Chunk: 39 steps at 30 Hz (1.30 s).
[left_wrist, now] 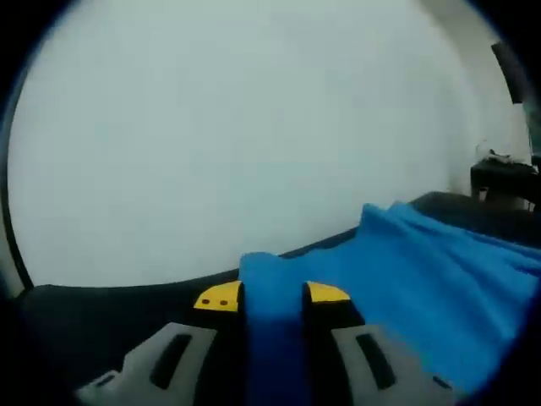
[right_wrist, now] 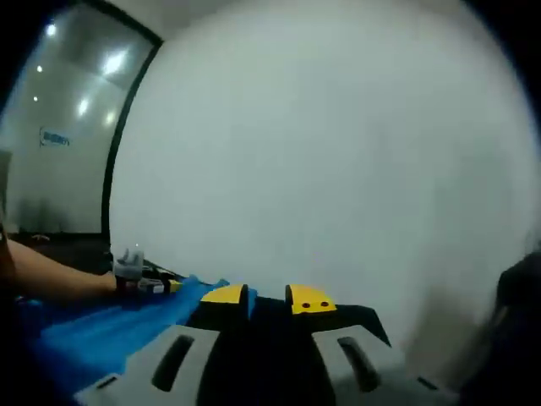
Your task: Spread out the cloth and fold it
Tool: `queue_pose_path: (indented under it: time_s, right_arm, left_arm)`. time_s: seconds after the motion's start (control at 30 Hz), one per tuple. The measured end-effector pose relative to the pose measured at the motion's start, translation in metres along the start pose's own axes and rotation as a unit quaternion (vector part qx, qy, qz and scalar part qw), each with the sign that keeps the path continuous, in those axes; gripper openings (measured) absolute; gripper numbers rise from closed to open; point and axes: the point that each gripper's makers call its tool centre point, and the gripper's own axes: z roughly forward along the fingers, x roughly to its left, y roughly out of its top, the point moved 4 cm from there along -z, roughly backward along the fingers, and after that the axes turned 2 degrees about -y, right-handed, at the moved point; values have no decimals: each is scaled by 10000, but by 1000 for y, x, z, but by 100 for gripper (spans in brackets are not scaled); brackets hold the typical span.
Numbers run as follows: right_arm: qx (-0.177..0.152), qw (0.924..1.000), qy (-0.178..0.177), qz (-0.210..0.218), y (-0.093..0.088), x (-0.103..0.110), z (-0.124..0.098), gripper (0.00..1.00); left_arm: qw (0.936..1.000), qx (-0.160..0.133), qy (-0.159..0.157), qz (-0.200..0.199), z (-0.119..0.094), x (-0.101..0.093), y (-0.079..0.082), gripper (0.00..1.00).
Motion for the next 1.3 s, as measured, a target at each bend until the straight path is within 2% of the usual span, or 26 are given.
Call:
queue_pose_path:
  time_s: [0.1, 0.13, 0.17, 0.2, 0.27, 0.33, 0.37, 0.4, 0.43, 0.47, 0.5, 0.53, 0.57, 0.6, 0.63, 0.7, 0.73, 0.9, 0.97, 1.03, 1.1, 1.17, 1.2, 1.23, 1.27, 1.3]
  right_arm:
    - [115, 9999, 11, 114, -12, -7, 15, 15]
    - [262, 9996, 32, -58, -18, -8, 21, 15]
    - [345, 9994, -15, -104, -23, -11, 28, 15]
    - [353, 9994, -12, -55, -26, -12, 36, 15]
    - [440, 9990, 126, 24, -36, -13, 51, 15]
    - [663, 9974, 276, 74, -50, -12, 66, 15]
    - [736, 9969, 261, 9, -56, -14, 74, 15]
    - [823, 9964, 218, -28, -63, -16, 82, 15]
    - [975, 9950, 192, -139, -70, -19, 87, 15]
    - [1039, 9943, 147, -198, -75, -21, 93, 15]
    - [1054, 9942, 122, -159, -79, -22, 99, 15]
    - [1091, 9938, 160, -141, -83, -22, 105, 15]
    - [1155, 9930, 219, -134, -88, -21, 111, 15]
    - [1212, 9923, 234, -111, -92, -21, 119, 15]
    - [1243, 9919, 240, -79, -94, -20, 124, 15]
    - [1299, 9910, 312, -4, -103, -14, 143, 15]
    - [1393, 9896, 350, 34, -107, -10, 153, 15]
    - [1390, 9874, 498, 568, -119, 19, 204, 15]
    - [1383, 9862, 579, 697, -123, 32, 218, 15]
    - [1411, 9845, 694, 771, -129, 46, 229, 15]
    - [1520, 9823, 730, 812, -141, 58, 235, 15]
    - [1825, 9792, 767, 436, -159, 65, 235, 13]
    - [1826, 9793, 851, 205, -162, 67, 234, 7]
    - [1750, 9804, 868, 271, -159, 66, 233, 4]
    - [1674, 9815, 767, 526, -153, 61, 231, 3]
    - [1696, 9807, 728, 647, -149, 55, 229, 3]
  left_arm:
    - [10000, 0, -5, -67, 11, 4, -3, 27]
    - [10000, -55, -22, 22, 13, 6, -2, 20]
    - [9997, 120, -30, 189, 11, 8, -4, 7]
    - [9989, 195, 350, 250, 6, 25, -2, 0]
    - [9988, -53, 295, -375, 5, 40, 4, 0]
    - [9956, -130, 292, -876, -2, 57, 3, 0]
    - [9945, -122, 286, -998, -3, 69, 0, 0]
    - [9938, 59, 400, -1032, -6, 81, -4, 0]
    - [9947, -44, 385, -952, -7, 90, -4, 0]
    - [9902, -186, 338, -1340, -7, 97, -5, 0]
    - [9789, -175, 368, -2004, -8, 102, -13, 0]
    - [9715, -102, 381, -2338, -9, 105, -22, 0]
    - [9777, -109, 369, -2065, -9, 108, -24, 0]
    - [9824, -267, 242, -1833, -9, 103, -15, 0]
    - [9824, -459, 38, -1810, -5, 93, -9, 0]
    - [9919, -170, 200, -1245, -3, 89, -17, 0]
    - [9924, -149, 215, -1206, -4, 89, -18, 0]
    - [9872, -339, 175, -1548, 0, 94, -14, 0]
    - [9870, -345, 187, -1558, 1, 91, -13, 0]
    - [9897, -342, 221, -1371, 0, 85, -13, 0]
    - [9913, -302, 253, -1258, 2, 84, -14, 0]
    - [9929, -244, 284, -1127, 2, 82, -15, 0]
    - [9931, -216, 290, -1118, 3, 81, -16, 0]
    - [9930, -197, 293, -1129, 3, 83, -16, 0]
    - [9922, -211, 303, -1189, 3, 84, -15, 0]
    - [9899, -244, 339, -1355, 2, 87, -14, 0]
